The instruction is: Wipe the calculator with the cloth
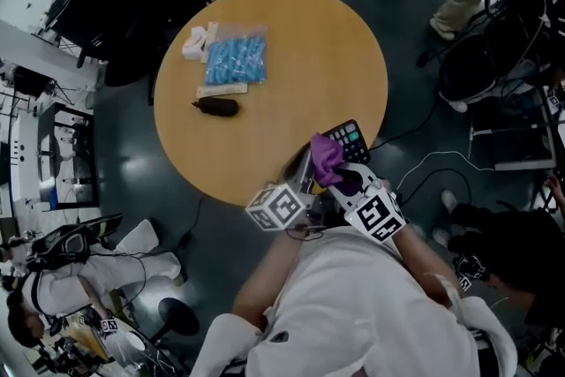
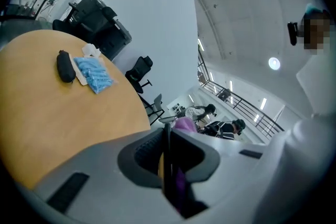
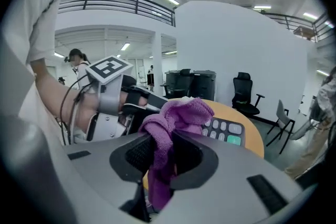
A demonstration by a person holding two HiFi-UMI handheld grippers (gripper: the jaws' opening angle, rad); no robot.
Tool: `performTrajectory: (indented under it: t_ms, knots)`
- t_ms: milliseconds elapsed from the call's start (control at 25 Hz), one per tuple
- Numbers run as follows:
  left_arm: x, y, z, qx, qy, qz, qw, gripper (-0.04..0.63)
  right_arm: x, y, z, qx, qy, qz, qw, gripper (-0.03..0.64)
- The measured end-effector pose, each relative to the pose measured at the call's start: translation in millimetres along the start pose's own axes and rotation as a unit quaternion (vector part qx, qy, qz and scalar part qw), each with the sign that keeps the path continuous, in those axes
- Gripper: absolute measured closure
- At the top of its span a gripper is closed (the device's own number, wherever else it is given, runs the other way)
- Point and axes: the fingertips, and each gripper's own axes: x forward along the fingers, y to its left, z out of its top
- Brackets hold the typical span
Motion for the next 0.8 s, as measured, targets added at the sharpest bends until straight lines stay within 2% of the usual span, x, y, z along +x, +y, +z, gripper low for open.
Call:
performTrajectory:
  t_ms: [160,280,400,680,800]
  knots:
    - [-4.9,5.2,3.8,-0.049,-0.018,-0.004,0.9986,0.546,-25.3,7.5,18.2,0.005,-0.037,0.000,0.999,0.529]
    - [-2.3,-5.2,7.9,-0.070,-0.023,-0.022,0.9970,0.546,-24.1,15.7,20.7,-0.008,-0.037,0.013,0.999,0.529]
    - [-0.7,-19.5,9.0,-0.057,-0.020,-0.037,0.9975,0.546,-17.2,14.1,13.9,0.004,-0.032,0.004,0.999,0.529]
    - [-14.9,-21.5,4.9,-0.046,-0.019,-0.040,0.9980,0.546,-47.7,-40.9,-5.7,0.065,-0.034,-0.088,0.993,0.529]
    - [-19.0,-26.3,4.7,-0.014,-0.021,-0.043,0.9988,0.546,-63.5,-66.0,-20.0,0.084,-0.028,-0.121,0.989,0.529]
